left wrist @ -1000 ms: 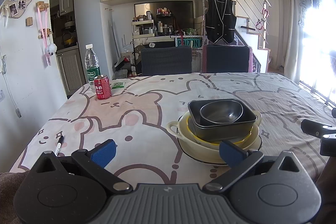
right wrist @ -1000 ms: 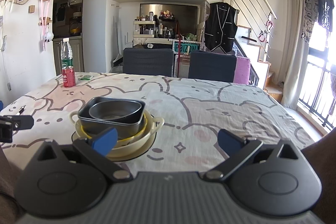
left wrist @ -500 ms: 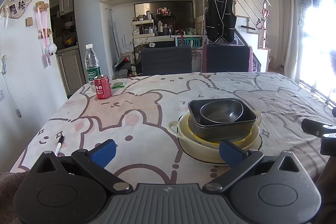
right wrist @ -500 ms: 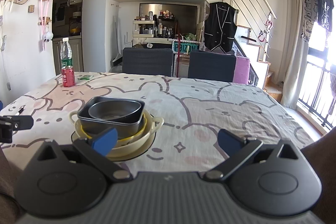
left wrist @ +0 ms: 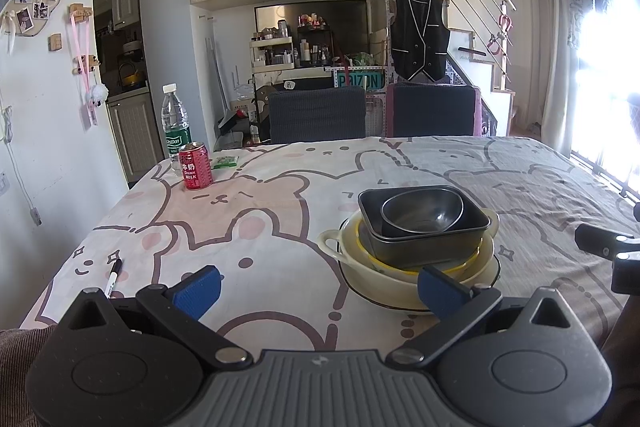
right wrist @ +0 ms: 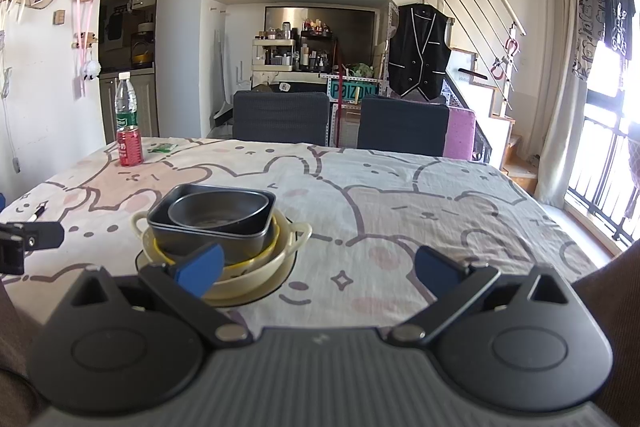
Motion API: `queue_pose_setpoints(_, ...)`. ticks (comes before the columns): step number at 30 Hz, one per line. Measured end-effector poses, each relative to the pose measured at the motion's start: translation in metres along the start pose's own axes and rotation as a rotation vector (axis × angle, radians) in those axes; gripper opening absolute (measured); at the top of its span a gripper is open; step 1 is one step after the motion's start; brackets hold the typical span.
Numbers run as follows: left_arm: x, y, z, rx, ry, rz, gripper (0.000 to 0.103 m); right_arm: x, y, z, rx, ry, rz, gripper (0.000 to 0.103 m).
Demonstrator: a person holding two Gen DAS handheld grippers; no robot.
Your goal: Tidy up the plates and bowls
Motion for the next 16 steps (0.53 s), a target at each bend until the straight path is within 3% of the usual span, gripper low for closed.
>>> queue_pose_setpoints(16,0.0006,0.0006,0.0000,-0.003,0.001,0.001,0.103,0.0002,-0.0006,-0.0001,0.000,0.001,0.000,0.103)
Point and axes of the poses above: each gripper's, at about its wrist camera, not at the fingertips, and x roughly against the way its jaws point, y to its left, z to its underside, the point moved 1 cm from there along -x, roughly the way its jaws point, and after that the axes turned 8 degrees about y, right-handed, at the moved point
